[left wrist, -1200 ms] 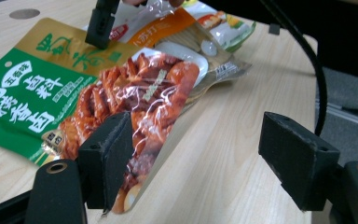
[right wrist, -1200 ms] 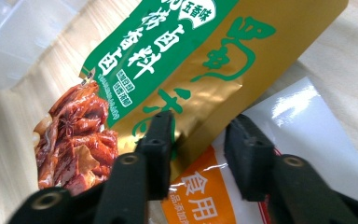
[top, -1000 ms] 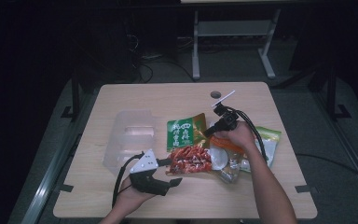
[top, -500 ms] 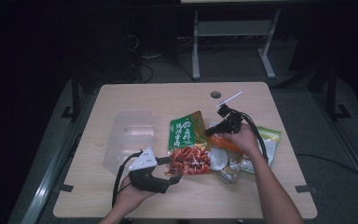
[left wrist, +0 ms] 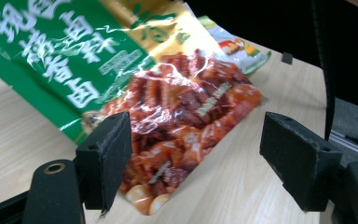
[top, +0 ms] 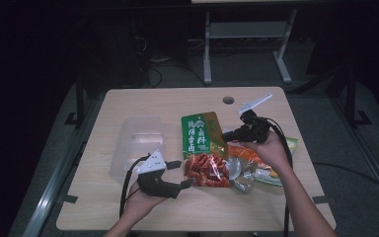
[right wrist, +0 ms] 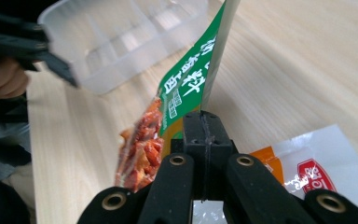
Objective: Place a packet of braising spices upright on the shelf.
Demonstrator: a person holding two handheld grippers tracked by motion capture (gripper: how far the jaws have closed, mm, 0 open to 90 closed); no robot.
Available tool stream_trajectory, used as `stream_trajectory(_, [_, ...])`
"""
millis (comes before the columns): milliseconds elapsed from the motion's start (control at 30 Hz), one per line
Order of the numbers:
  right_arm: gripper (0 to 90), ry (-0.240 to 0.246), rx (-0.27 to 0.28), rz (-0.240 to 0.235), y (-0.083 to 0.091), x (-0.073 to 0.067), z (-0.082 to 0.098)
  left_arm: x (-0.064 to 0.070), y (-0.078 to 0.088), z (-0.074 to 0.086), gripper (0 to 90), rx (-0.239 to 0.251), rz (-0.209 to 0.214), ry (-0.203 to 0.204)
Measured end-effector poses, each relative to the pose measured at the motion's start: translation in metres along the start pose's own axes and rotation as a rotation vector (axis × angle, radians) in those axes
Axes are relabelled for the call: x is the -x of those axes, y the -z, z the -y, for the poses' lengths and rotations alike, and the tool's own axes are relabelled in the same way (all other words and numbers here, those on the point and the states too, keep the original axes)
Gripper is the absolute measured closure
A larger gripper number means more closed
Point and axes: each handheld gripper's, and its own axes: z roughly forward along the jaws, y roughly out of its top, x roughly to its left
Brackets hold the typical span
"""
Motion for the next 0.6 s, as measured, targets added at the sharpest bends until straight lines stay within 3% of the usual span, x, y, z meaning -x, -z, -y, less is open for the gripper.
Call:
stream_trajectory(133, [90.0, 0.084, 0.054, 0.006, 0.021, -0.021, 0.003, -0.004, -0.004, -0.007, 22.4, 0.013, -0.029, 0.006])
stream_trajectory(200, [90.0, 0.095, 0.057, 0.008, 0.023, -0.023, 0.004, -0.006, -0.006, -0.009, 22.1, 0.018, -0.043, 0.017])
stream_trajectory(300, [90.0, 0.155, 0.070, 0.017, 0.034, -0.036, 0.009, -0.010, -0.017, -0.013, 20.8, -0.006, -0.071, 0.033])
stream_trajectory(500, [90.0, 0.211, 0.099, 0.014, 0.047, -0.044, 0.024, -0.014, -0.034, -0.017, 19.3, -0.031, -0.114, 0.051])
stream_trajectory(600, [90.0, 0.228, 0.105, 0.012, 0.052, -0.046, 0.029, -0.016, -0.040, -0.018, 19.5, -0.040, -0.111, 0.051])
